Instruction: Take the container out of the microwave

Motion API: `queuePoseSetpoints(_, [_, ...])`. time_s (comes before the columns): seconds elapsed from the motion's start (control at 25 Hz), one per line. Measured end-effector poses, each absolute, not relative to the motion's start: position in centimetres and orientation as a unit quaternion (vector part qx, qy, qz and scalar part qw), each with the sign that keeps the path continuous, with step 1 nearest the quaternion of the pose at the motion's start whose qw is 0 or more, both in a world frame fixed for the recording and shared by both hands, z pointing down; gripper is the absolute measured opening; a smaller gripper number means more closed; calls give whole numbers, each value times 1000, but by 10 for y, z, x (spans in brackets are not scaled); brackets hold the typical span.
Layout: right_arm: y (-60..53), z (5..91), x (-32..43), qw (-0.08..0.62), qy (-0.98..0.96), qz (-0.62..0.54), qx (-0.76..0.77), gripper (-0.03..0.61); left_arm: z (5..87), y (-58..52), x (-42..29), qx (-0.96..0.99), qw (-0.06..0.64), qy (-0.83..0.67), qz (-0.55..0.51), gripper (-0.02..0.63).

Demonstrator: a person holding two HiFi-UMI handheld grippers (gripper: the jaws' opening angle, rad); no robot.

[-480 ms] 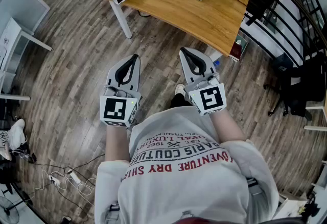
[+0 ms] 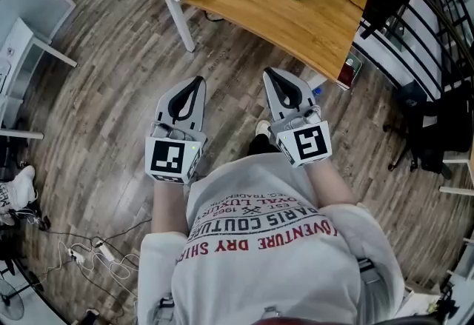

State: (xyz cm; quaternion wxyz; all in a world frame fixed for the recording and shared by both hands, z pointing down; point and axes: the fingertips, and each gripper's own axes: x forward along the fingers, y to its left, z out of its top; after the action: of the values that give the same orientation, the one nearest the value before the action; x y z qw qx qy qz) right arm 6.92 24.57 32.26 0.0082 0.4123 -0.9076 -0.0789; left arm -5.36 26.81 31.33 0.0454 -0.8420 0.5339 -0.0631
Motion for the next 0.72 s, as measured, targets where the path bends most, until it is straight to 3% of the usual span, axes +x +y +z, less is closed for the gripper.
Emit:
queuePoseSetpoints(0.24, [239, 323, 64, 4, -898, -92, 431, 33, 316, 271, -62, -838, 52, 538, -67, 17])
queuePoseSetpoints(0.28, [237, 322, 61, 4, -896, -98, 434, 74, 318, 270, -65, -838, 49, 540, -67, 16])
queuePoseSetpoints(0.36, [231, 323, 55, 8, -898, -102, 429, 264, 323, 268, -73, -834, 38, 546, -66, 16])
queuePoseSetpoints(0.72, [176, 348, 43, 34, -908, -83, 409, 267, 339, 221, -94, -820, 9, 569, -59, 15])
